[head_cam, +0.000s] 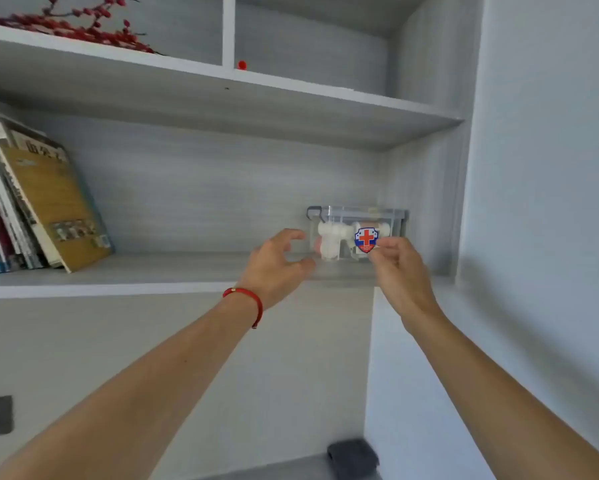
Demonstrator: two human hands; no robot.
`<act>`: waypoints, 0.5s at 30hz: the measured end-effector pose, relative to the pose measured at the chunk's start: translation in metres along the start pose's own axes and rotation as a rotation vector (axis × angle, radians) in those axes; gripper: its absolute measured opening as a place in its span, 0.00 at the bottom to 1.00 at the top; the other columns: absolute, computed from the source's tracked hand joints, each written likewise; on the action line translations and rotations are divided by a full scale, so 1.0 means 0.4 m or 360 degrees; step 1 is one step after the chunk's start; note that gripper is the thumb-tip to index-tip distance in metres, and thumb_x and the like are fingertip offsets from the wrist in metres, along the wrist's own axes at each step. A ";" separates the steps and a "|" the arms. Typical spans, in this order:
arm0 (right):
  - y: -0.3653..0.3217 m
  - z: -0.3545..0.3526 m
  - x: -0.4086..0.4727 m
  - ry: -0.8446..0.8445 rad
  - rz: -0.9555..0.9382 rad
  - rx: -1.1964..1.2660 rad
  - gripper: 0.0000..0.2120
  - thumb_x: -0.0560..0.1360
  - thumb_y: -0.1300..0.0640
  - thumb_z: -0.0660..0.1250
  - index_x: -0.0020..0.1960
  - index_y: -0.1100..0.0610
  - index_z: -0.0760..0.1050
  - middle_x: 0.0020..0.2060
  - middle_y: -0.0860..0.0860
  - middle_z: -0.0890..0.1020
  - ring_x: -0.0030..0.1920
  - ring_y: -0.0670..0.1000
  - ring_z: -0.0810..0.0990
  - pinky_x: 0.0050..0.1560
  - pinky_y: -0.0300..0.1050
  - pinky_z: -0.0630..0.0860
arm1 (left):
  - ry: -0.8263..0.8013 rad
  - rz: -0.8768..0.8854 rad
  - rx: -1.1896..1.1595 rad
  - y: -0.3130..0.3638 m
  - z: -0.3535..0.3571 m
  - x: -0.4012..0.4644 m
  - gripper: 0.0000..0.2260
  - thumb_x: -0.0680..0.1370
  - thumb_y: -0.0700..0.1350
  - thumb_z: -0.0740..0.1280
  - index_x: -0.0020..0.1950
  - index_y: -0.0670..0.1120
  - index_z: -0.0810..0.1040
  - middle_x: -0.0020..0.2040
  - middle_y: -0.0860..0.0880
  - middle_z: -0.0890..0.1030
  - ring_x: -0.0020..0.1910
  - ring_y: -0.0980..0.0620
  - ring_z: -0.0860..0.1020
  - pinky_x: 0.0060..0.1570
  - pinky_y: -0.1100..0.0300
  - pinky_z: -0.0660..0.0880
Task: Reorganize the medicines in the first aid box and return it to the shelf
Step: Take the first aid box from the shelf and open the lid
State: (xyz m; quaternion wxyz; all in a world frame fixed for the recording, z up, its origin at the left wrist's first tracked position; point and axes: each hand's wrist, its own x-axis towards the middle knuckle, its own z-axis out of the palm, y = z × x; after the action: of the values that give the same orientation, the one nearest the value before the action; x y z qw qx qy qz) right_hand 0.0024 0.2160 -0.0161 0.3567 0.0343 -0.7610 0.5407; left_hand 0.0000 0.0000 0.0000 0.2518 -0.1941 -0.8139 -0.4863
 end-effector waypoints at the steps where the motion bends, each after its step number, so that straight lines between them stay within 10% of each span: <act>1: 0.008 -0.012 0.037 -0.0016 -0.0013 -0.0007 0.11 0.79 0.50 0.68 0.62 0.46 0.75 0.56 0.42 0.81 0.49 0.35 0.77 0.42 0.36 0.70 | -0.0002 -0.0045 -0.0068 0.005 0.026 0.029 0.25 0.71 0.54 0.72 0.68 0.60 0.74 0.64 0.48 0.76 0.60 0.49 0.77 0.54 0.58 0.75; 15: 0.210 0.025 0.452 -0.0167 0.0439 0.0150 0.37 0.78 0.39 0.62 0.79 0.57 0.60 0.73 0.57 0.74 0.66 0.56 0.74 0.64 0.52 0.68 | -0.0154 -0.0697 -0.0924 -0.077 0.303 0.382 0.52 0.68 0.58 0.78 0.81 0.61 0.47 0.81 0.49 0.58 0.79 0.47 0.58 0.76 0.44 0.58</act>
State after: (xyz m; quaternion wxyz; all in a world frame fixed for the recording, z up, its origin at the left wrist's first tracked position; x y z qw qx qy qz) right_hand -0.1736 0.3025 0.0200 0.2368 -0.0257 -0.7499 0.6172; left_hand -0.1659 0.1046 0.0216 0.0375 -0.1013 -0.6753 -0.7296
